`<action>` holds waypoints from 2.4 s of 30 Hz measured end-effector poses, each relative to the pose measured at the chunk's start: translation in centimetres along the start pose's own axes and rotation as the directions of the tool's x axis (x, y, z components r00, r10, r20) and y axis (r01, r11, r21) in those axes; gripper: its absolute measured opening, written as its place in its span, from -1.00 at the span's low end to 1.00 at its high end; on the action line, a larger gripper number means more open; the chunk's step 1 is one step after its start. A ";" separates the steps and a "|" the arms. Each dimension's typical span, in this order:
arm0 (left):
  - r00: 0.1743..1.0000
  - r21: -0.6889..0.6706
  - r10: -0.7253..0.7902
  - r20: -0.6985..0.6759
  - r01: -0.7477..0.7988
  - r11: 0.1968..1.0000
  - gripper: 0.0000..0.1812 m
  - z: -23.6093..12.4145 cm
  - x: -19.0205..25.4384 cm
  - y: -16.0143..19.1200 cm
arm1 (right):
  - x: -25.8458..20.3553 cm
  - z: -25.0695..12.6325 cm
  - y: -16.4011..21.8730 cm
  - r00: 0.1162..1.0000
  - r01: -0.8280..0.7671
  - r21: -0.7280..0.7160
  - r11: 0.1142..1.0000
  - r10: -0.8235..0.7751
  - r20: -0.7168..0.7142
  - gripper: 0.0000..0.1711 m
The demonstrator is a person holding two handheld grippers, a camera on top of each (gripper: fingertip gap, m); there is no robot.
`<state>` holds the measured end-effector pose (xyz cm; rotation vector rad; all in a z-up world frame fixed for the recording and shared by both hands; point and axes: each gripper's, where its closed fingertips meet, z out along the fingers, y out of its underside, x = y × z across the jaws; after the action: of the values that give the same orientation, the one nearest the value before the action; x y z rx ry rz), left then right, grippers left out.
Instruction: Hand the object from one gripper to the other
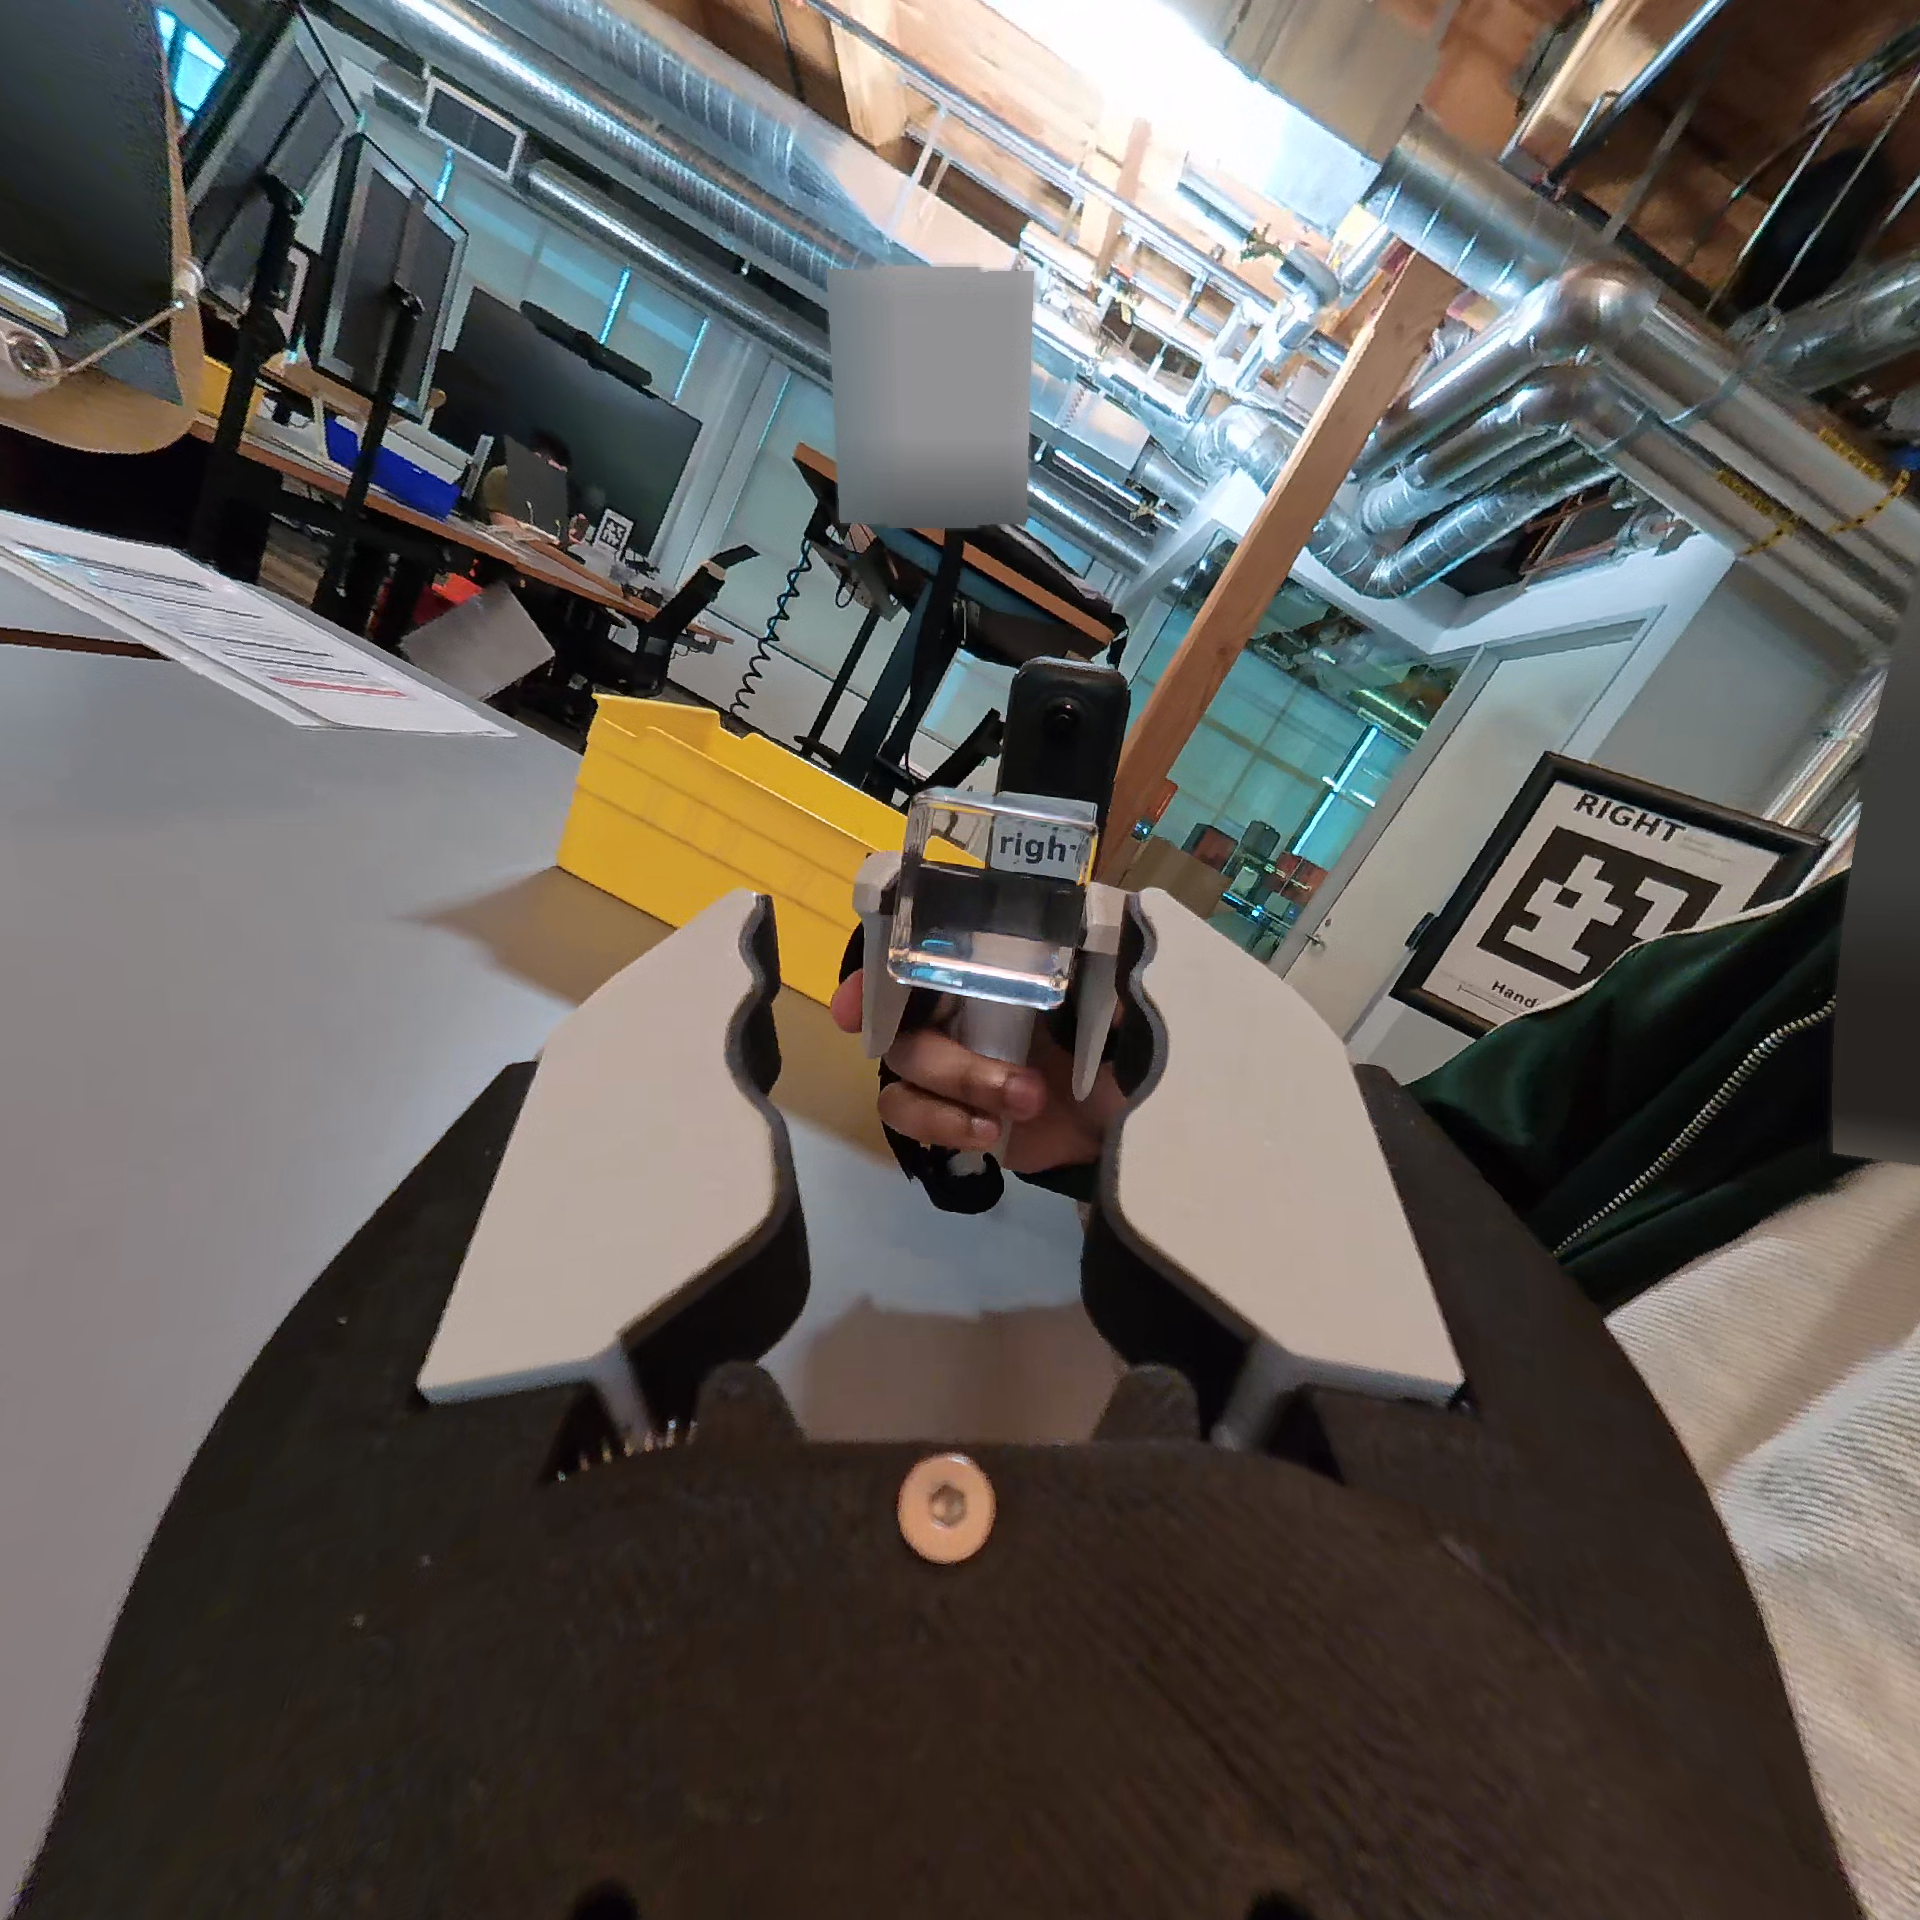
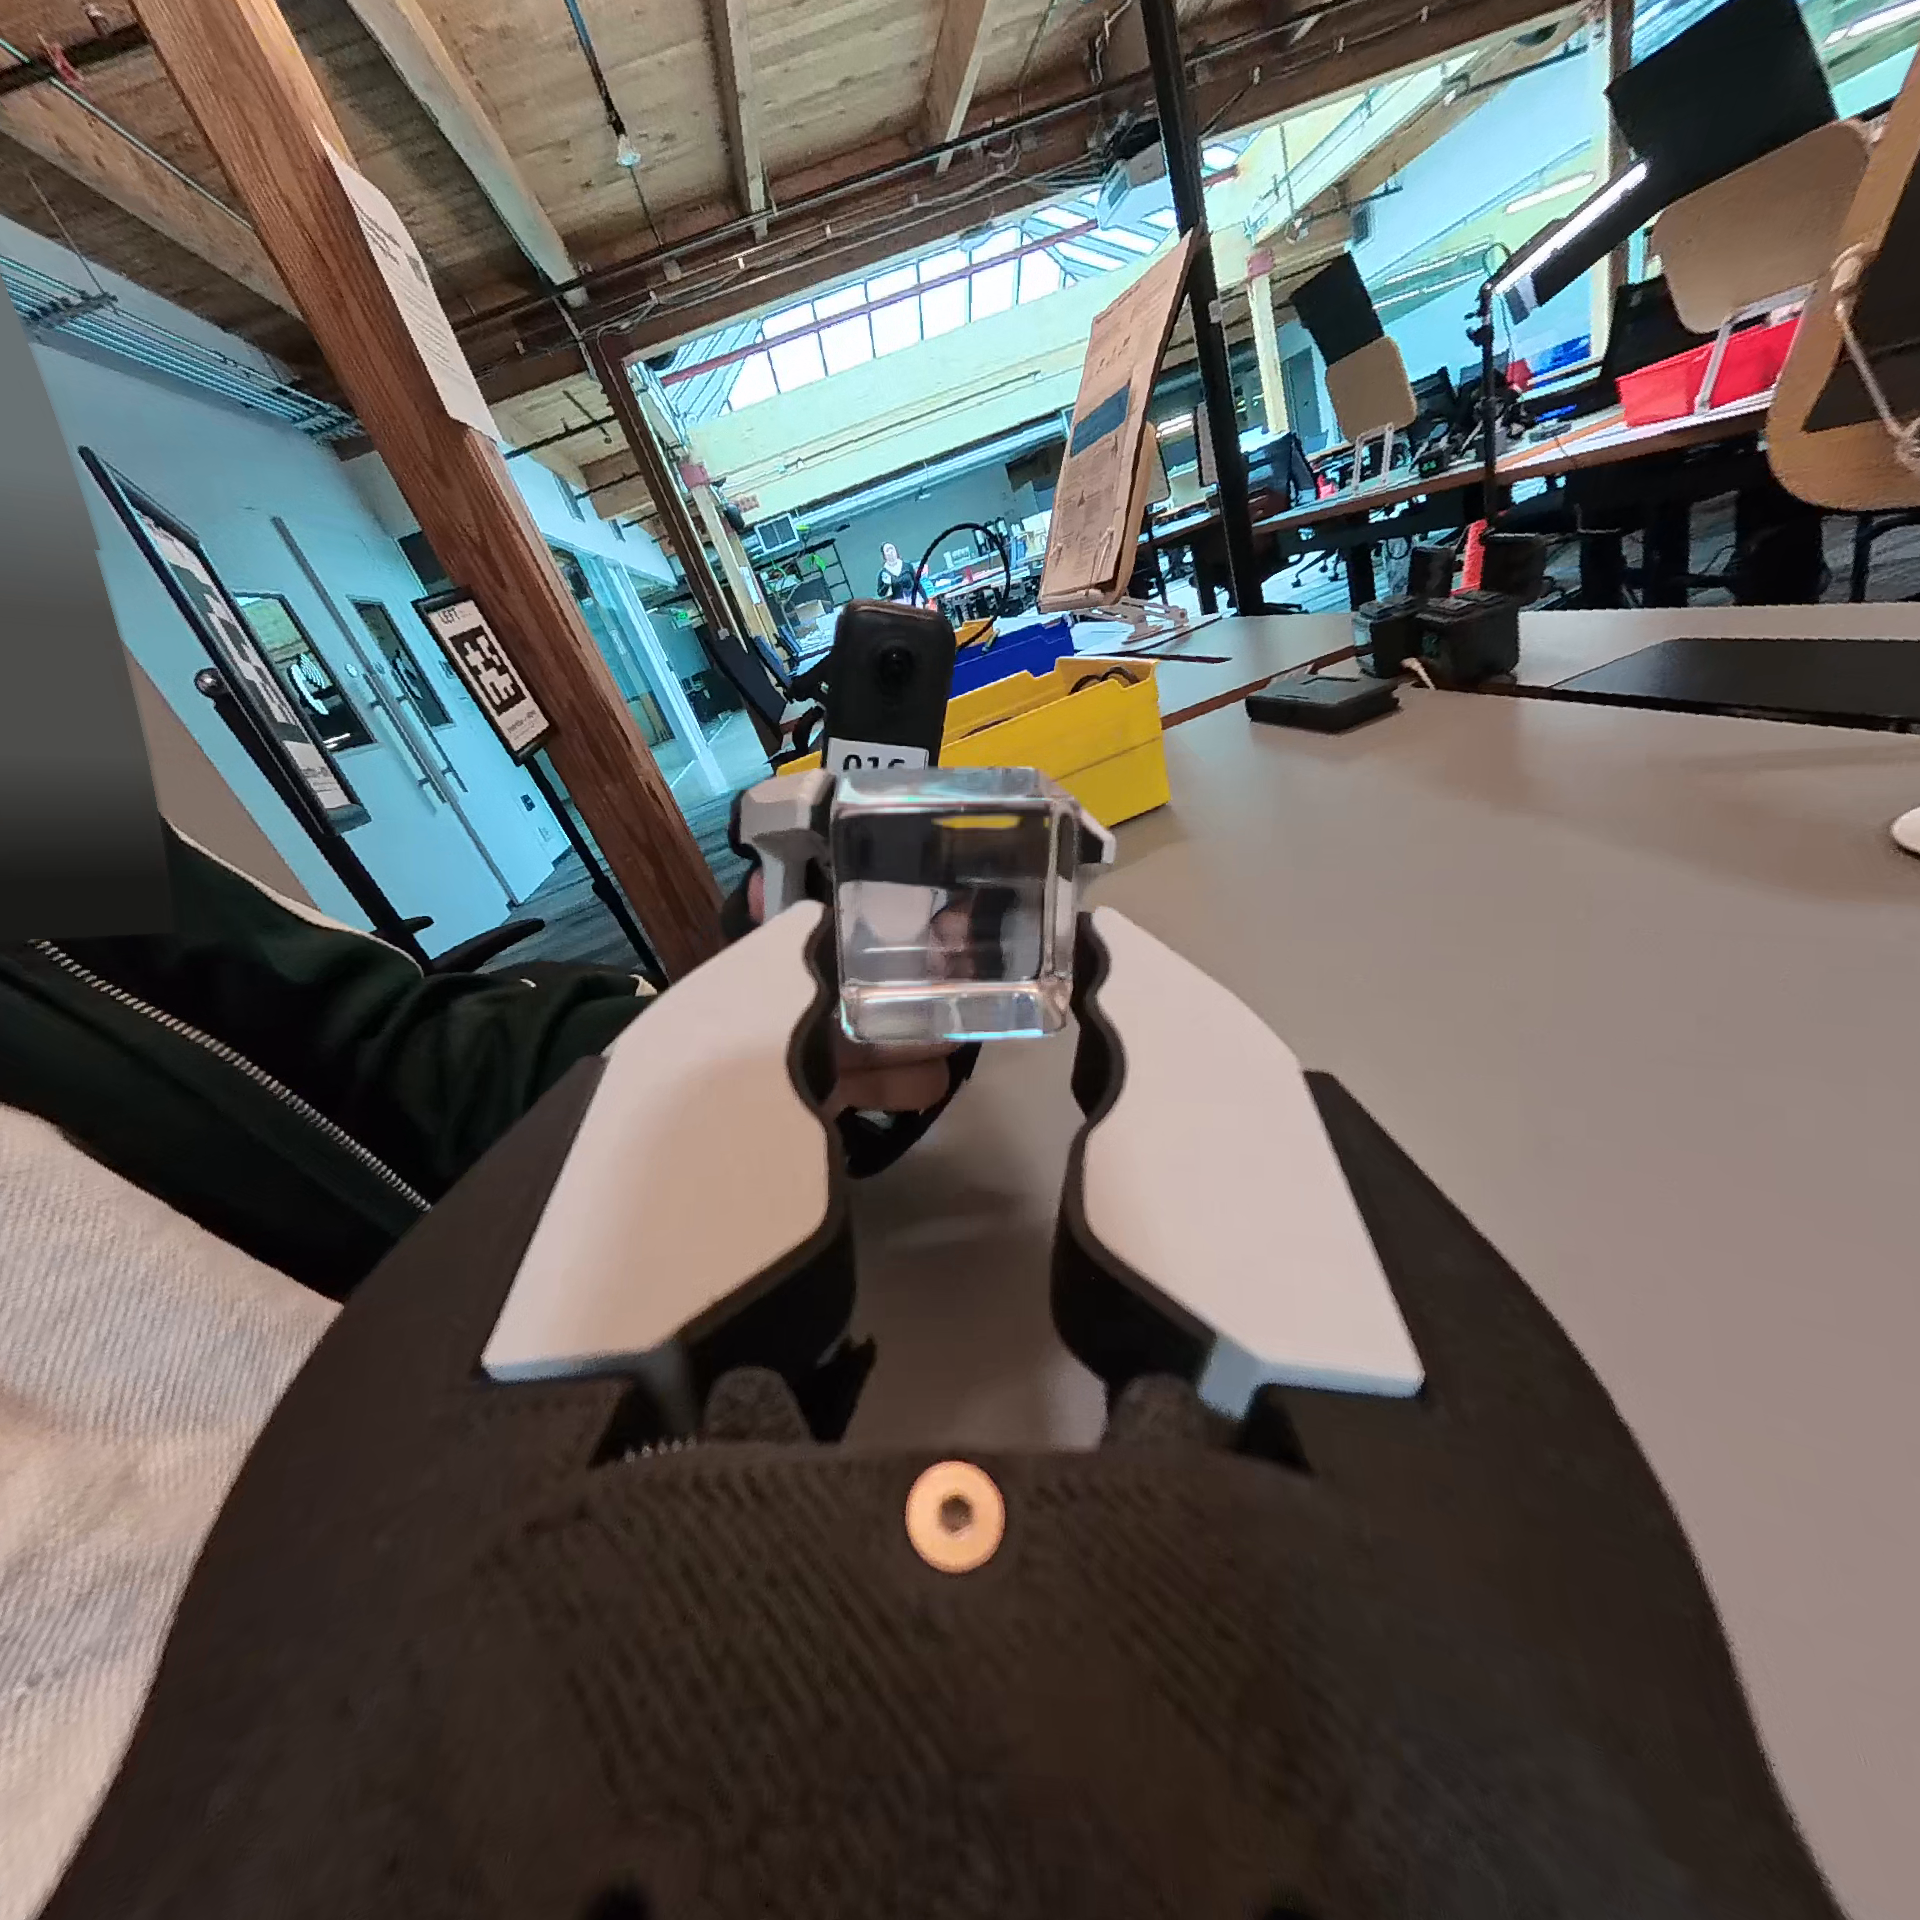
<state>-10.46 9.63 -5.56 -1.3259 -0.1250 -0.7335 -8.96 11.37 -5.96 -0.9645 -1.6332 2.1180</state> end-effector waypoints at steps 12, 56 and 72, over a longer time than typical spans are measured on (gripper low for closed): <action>0.990 -0.130 -0.035 0.139 0.053 0.990 -0.33 -0.4 -2.6 1.8 | 2.3 -0.2 1.8 0.940 0.223 -0.230 0.947 -0.272 -0.205 -0.49; 0.968 -0.278 -0.007 0.251 0.079 0.957 -0.52 -0.6 -4.4 4.2 | 3.8 0.2 4.0 0.488 0.603 -0.616 0.506 -0.846 -0.217 -0.17; 0.996 -0.189 0.065 0.057 -0.053 0.981 -0.52 -0.2 -1.3 2.3 | 1.2 -0.3 0.6 0.991 0.075 -0.041 0.996 -0.079 -0.109 -0.16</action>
<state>-10.27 10.11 -8.11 -1.5267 -0.0675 -0.6657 -9.55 12.15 -7.00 -0.9951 -1.6326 1.9550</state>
